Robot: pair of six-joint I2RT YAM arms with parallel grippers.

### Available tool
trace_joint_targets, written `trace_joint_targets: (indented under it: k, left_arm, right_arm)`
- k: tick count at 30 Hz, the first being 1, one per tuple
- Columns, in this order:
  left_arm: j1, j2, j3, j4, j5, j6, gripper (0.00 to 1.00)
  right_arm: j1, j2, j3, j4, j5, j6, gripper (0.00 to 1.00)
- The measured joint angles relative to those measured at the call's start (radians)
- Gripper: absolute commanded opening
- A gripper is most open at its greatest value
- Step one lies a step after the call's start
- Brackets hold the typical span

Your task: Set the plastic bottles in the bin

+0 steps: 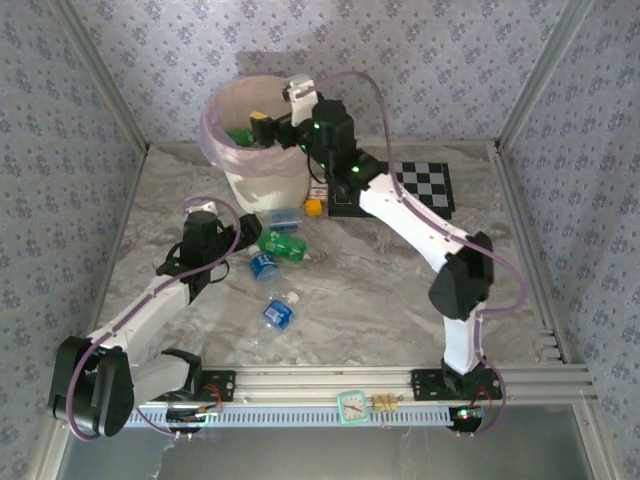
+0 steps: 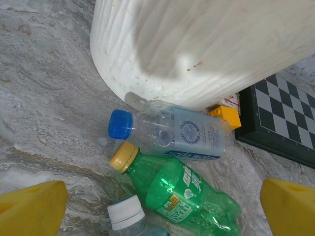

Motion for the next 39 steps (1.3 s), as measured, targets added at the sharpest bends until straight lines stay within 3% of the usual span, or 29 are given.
trace_joint_targets:
  k: [8,16,27,39]
  left_arm:
    - [-0.016,0.044,0.000,0.008,0.064,0.000,1.00]
    - [-0.101,0.080,0.042,-0.037,0.095,0.045,1.00]
    - [-0.243,-0.026,0.069,-0.285,0.103,0.113,1.00]
    - [-0.420,-0.113,-0.027,-0.494,0.136,0.128,1.00]
  right_arm:
    - [-0.003,-0.199,-0.324,0.020,0.084,0.066,1.00]
    - [-0.012,-0.281,-0.550,-0.043,0.175,0.237,1.00]
    - [-0.041,-0.284,-0.649,-0.212,0.202,0.374,1.00]
    - [-0.051,-0.284,-0.658,-0.211,0.187,0.418,1.00]
